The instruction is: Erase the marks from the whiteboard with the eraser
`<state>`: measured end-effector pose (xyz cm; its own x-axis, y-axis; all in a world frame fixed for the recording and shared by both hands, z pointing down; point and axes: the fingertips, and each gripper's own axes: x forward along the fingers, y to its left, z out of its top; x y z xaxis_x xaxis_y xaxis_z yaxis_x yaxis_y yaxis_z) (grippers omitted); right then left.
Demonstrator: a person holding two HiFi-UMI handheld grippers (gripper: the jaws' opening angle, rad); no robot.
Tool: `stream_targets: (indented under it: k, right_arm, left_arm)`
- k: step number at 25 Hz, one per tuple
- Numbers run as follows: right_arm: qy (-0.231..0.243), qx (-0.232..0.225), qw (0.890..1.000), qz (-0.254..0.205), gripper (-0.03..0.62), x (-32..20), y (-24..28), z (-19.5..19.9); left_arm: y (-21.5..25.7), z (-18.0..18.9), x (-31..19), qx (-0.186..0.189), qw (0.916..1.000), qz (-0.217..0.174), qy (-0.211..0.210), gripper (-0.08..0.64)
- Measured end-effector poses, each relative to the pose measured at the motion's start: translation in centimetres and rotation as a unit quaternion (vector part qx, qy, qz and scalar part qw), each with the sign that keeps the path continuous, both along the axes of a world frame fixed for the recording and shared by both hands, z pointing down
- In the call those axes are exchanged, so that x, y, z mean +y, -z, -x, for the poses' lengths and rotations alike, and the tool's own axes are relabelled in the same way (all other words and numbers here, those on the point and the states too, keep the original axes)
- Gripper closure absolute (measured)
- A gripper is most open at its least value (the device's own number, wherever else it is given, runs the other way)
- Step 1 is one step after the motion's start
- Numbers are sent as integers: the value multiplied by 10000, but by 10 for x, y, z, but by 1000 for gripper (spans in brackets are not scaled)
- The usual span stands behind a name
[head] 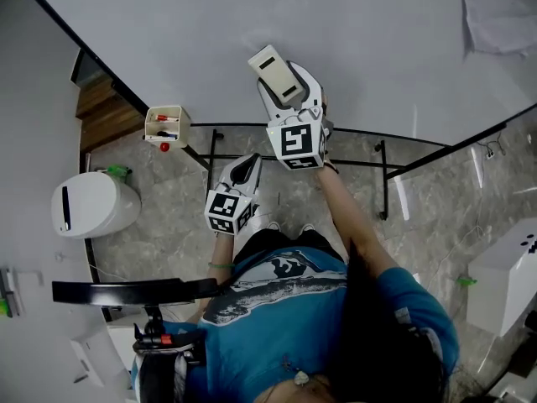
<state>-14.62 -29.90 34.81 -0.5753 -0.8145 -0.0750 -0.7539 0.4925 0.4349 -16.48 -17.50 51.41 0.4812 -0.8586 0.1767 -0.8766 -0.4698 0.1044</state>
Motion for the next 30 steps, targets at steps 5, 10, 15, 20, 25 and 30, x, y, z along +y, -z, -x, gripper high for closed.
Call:
stream_targets:
  k: [5,10,15,20,25,30]
  right_arm:
    - [-222,-426,9981,376,328,25,-13,-31]
    - [-536,-465,9949,721,328,51,-35,-60]
    - [-751,-509,9899,1092,328,77,-65,-89]
    - [-965,-617,9799,1636,328,114,-102,-127]
    - [-1107,-701,9727,1917,328,140,-126,-140]
    - [-1124,-846,9676,2097,328,224,-129,-200]
  left_arm:
    - [-11,-11,14,38,9993,98,-349,557]
    - [-23,-25,28,63,9973,266,-677,557]
    - [-32,-45,42,41,9949,337,-946,557]
    - [-29,-68,59,14,9936,323,-1079,557]
    - [-25,-77,65,-2,9925,230,-1200,557]
    - [-8,-135,135,-68,9932,57,-1161,557]
